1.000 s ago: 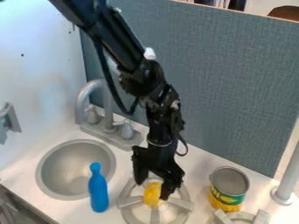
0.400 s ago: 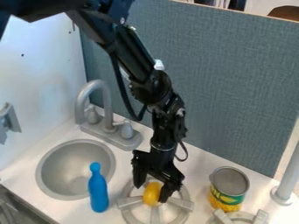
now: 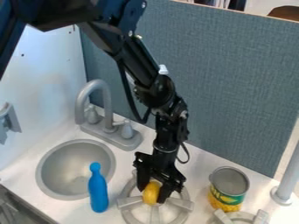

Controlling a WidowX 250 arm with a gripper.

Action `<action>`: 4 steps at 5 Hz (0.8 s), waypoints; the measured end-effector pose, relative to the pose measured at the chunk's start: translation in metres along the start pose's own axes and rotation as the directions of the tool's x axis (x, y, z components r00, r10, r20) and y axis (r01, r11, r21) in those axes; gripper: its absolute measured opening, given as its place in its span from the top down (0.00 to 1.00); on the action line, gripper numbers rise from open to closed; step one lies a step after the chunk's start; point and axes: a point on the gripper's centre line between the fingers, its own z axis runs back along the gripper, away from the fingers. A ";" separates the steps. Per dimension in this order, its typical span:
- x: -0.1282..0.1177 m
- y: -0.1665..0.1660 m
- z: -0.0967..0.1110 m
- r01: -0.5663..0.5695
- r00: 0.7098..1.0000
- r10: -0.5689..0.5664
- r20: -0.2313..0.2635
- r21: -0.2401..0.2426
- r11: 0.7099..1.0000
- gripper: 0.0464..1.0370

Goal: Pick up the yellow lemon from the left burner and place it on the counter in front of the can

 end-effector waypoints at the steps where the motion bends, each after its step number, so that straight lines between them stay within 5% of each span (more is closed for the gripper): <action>1: -0.001 -0.003 0.000 0.001 1.000 -0.001 -0.004 -0.022 1.000 0.34; 2: -0.008 -0.002 0.002 0.014 1.000 -0.014 -0.004 -0.012 1.000 0.34; 4: -0.031 -0.044 0.049 0.219 0.969 -0.229 0.088 0.116 0.969 0.34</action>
